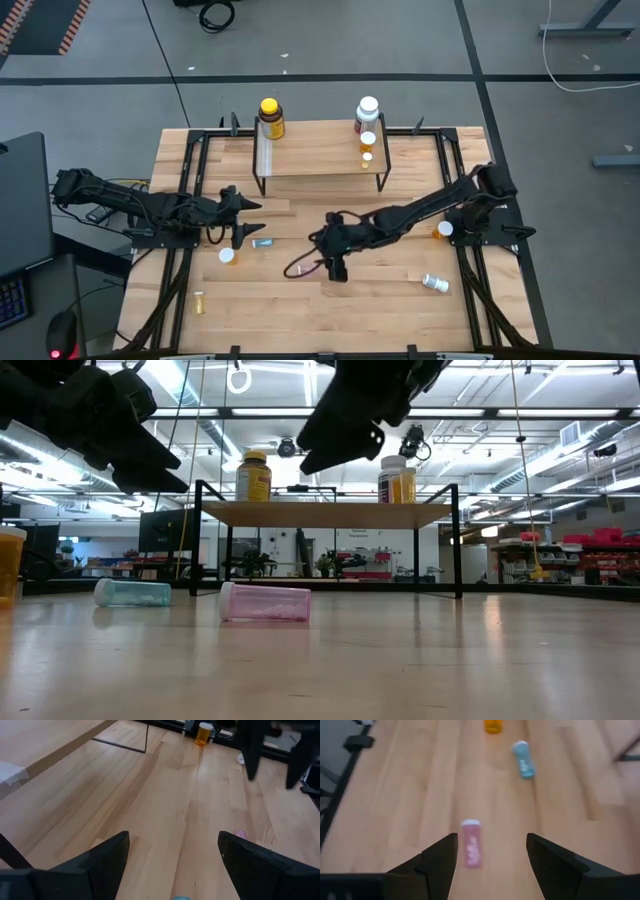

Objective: Pick and place medicine bottles onto shelf by color
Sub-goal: Put the right large orange pill bottle on the shelf

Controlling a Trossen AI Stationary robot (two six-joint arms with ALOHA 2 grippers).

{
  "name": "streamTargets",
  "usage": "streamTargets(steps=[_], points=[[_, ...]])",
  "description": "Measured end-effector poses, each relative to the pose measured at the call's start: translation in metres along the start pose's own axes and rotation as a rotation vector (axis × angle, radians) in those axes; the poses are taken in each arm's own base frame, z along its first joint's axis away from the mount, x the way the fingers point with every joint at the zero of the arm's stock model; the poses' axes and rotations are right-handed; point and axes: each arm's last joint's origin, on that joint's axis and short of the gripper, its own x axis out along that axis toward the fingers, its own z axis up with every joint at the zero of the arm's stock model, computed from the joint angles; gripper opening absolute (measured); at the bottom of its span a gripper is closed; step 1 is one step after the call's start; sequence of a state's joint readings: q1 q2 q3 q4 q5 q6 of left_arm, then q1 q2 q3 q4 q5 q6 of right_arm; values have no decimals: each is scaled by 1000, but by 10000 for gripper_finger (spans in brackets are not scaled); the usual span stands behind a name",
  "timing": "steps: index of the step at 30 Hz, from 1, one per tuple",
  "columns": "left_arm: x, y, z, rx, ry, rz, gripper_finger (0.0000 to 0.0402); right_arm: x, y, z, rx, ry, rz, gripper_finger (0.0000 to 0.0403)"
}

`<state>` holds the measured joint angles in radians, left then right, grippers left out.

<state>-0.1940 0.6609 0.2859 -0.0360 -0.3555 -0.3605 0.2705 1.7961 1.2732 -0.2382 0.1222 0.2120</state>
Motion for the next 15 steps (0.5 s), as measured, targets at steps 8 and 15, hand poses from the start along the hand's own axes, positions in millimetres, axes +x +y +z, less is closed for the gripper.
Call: streamTargets(steps=[8, 15], points=[[0, 0, 1, -26, -11, 3, 314, 38, 14, -17, -28, 12, 24, 245], [0, 0, 1, -29, -11, 3, 314, 64, 15, -29, -33, 15, 39, 245]])
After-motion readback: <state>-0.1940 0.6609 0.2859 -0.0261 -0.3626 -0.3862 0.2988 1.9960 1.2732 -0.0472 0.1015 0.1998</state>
